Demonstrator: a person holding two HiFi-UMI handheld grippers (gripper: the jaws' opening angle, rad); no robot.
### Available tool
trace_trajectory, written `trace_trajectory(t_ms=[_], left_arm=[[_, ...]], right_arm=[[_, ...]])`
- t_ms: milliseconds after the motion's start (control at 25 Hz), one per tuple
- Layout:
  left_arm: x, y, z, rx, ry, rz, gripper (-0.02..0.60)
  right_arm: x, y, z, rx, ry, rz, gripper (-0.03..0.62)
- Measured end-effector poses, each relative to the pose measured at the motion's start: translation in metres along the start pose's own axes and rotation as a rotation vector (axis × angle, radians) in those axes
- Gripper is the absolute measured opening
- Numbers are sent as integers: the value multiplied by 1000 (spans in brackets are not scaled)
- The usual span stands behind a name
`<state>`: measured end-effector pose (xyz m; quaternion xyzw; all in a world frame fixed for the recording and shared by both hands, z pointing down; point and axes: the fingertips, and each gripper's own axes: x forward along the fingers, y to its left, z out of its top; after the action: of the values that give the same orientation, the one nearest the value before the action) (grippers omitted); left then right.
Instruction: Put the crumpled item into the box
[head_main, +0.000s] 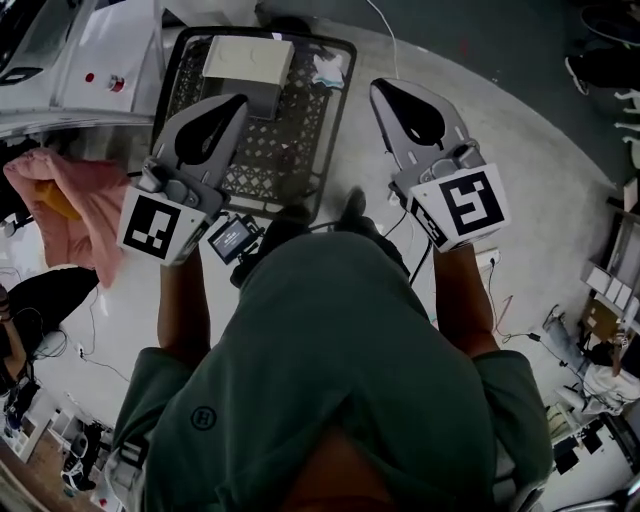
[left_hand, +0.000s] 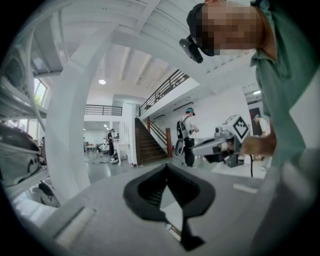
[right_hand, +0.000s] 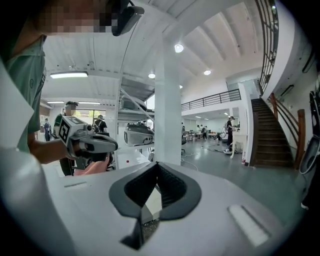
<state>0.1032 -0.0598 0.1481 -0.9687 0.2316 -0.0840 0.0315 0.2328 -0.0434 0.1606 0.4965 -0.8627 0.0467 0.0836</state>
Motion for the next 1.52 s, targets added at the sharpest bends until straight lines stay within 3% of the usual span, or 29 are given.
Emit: trace_trajectory(t_ms=[320,640,1040,1520], left_arm=[[-22,59,-19,-9,-13,-54,3],[-20,88,-31,-42,-15,-79,3],[11,118,-56,-90,57,29,3],[27,147,-128,-186,148,130,3]], right_arm=[[53,21,4,7,12,-81,6],[87,18,-4,13,67,-111,6],[146,-27,-61,43,157,3,6],[228,-56,-172,87,309,112,6]])
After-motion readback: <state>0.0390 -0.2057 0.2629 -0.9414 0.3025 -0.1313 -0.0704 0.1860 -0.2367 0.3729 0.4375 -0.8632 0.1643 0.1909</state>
